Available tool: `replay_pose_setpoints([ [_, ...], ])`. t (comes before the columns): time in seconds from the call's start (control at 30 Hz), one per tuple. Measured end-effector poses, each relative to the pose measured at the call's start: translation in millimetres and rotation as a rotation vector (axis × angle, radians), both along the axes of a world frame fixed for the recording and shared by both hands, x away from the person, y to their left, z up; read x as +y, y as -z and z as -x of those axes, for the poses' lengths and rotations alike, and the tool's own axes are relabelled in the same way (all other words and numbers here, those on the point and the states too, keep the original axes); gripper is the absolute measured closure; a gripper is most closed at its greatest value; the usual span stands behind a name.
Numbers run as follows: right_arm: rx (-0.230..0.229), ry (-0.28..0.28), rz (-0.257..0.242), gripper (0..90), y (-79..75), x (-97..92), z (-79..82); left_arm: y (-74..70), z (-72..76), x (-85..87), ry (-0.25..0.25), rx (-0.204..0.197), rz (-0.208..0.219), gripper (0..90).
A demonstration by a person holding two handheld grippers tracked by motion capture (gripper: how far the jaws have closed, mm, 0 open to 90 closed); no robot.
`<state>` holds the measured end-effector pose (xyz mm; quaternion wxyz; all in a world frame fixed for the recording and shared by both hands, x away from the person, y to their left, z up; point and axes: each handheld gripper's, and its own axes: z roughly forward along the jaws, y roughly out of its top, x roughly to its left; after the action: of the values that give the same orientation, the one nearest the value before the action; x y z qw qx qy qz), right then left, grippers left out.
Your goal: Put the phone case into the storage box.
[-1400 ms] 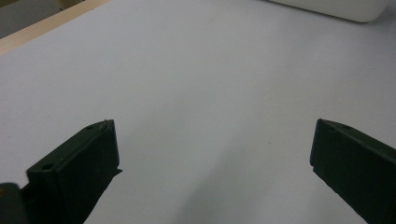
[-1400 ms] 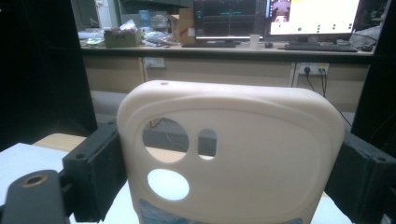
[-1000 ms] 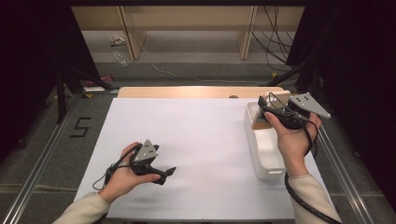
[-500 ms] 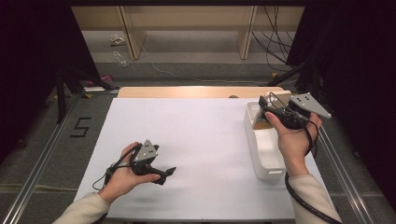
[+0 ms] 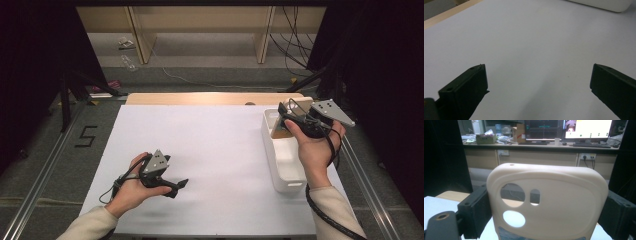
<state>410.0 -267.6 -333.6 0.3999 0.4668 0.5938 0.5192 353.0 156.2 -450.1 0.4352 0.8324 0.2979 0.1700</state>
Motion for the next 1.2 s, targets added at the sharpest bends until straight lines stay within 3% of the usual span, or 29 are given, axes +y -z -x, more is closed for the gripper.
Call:
replay_pose_setpoints([
  [1.2,0.003,0.018,0.015,12.2,-0.6,-5.3,-17.1,0.2,-0.3,0.3,-0.003,0.002,0.004,1.0],
])
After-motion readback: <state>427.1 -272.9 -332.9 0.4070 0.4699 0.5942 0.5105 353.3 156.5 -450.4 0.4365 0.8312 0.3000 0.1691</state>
